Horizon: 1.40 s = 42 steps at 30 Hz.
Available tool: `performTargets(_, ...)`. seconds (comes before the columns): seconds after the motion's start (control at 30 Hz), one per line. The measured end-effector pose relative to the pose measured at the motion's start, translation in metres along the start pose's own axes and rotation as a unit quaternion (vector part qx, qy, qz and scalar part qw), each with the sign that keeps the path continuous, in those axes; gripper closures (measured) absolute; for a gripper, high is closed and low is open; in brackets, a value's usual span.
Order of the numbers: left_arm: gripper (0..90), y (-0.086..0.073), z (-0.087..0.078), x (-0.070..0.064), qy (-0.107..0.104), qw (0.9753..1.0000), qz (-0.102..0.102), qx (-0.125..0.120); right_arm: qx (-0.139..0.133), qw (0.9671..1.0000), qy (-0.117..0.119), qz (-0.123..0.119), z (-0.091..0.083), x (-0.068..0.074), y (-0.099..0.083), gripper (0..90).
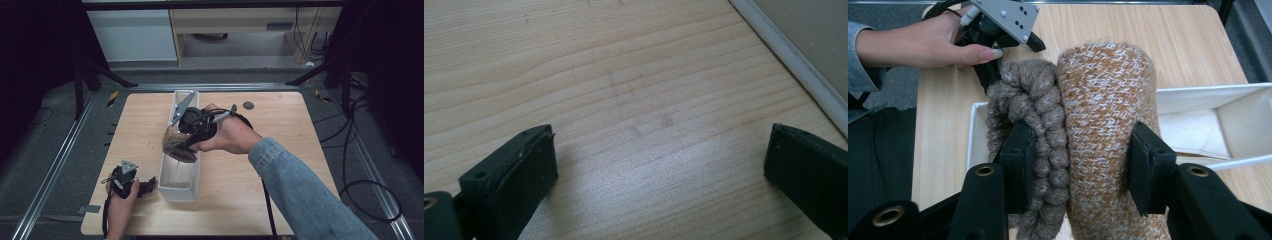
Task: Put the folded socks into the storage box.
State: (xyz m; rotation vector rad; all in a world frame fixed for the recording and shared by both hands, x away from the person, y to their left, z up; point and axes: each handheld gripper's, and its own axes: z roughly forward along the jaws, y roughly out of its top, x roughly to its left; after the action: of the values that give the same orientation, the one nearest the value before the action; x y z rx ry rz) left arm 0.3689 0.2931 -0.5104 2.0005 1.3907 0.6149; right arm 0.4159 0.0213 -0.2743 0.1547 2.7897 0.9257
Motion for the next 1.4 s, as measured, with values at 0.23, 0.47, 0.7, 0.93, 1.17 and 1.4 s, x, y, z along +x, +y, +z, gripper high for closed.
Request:
performTargets(0.23, 0.0, 0.000, 0.000, 0.000, 0.000, 1.0000, 0.000, 0.000, 0.005, 0.9999, 0.013, -0.005, 0.009, 0.004, 0.000, 52.1)
performTargets(0.47, 0.0, 0.000, 0.000, 0.000, 0.000, 1.0000, 0.000, 0.000, 0.016, 0.9995, 0.024, -0.010, 0.017, 0.007, 0.000, 52.1)
performTargets(0.7, 0.0, 0.000, 0.000, 0.000, 0.000, 1.0000, 0.001, 0.002, 0.030, 0.9988, 0.037, -0.014, 0.024, 0.012, -0.001, 52.0)
performTargets(0.93, 0.0, 0.000, 0.000, 0.000, -0.001, 1.0000, 0.001, 0.002, 0.044, 0.9978, 0.049, -0.015, 0.032, 0.017, -0.003, 52.0)
performTargets(1.17, 0.0, 0.000, 0.000, 0.000, -0.001, 1.0000, 0.001, 0.002, 0.054, 0.9970, 0.054, -0.015, 0.036, 0.022, -0.002, 51.9)
performTargets(1.4, 0.0, 0.000, 0.000, 0.000, -0.001, 1.0000, 0.001, 0.002, 0.069, 0.9954, 0.065, -0.017, 0.044, 0.027, 0.000, 51.9)
